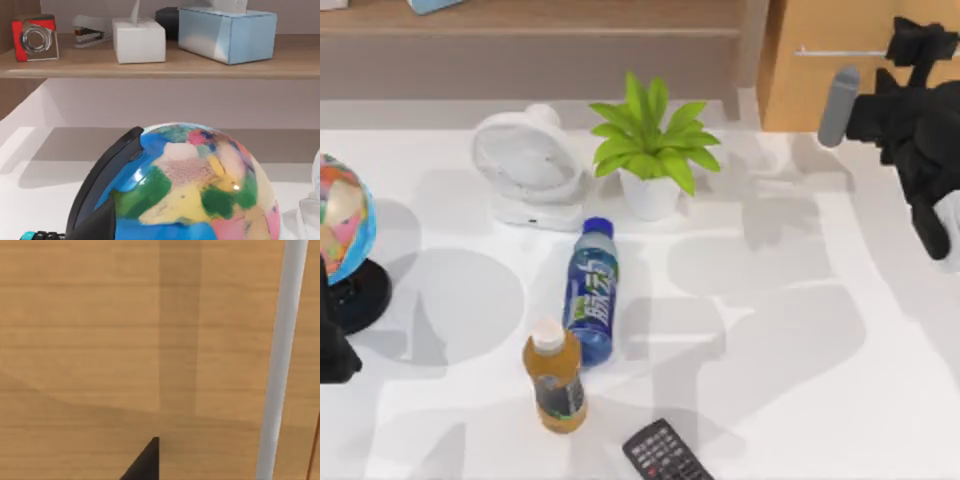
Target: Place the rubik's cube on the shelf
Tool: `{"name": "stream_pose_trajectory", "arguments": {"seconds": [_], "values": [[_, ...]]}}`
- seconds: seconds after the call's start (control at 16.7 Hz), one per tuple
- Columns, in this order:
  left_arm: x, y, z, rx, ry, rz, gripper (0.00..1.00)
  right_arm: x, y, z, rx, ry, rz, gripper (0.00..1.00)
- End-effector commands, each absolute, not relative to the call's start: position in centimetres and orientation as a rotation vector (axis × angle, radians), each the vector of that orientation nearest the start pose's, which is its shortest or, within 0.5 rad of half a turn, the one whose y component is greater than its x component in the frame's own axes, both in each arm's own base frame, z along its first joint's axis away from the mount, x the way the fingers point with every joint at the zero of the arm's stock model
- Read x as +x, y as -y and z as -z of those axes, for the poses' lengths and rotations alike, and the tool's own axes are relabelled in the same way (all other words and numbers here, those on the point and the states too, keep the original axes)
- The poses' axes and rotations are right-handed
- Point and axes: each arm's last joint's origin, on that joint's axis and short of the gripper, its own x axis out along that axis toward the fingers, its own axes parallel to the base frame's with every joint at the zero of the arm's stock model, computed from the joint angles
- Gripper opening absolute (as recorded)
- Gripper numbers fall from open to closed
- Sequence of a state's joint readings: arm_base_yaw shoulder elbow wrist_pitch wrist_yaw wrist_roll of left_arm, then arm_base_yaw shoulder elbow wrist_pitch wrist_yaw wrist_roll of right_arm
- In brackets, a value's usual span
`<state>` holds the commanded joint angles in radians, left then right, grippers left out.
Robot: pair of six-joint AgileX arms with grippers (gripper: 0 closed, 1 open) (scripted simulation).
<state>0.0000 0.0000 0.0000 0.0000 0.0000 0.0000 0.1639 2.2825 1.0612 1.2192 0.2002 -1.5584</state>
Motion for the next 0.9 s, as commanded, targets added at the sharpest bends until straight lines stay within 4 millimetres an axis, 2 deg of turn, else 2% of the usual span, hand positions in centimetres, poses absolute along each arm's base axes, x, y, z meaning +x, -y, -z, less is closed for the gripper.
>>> {"name": "stream_pose_trajectory", "arguments": {"seconds": [0.42, 0.9], "values": [[10.57, 0.12, -16.00, 0.000, 0.000, 0.000, 1.00, 43.07, -6.93, -8.92, -1.571, -0.008, 0.008, 0.02], [10.57, 0.12, -16.00, 0.000, 0.000, 0.000, 1.00, 43.07, -6.93, -8.92, -1.571, -0.008, 0.008, 0.00]]}}
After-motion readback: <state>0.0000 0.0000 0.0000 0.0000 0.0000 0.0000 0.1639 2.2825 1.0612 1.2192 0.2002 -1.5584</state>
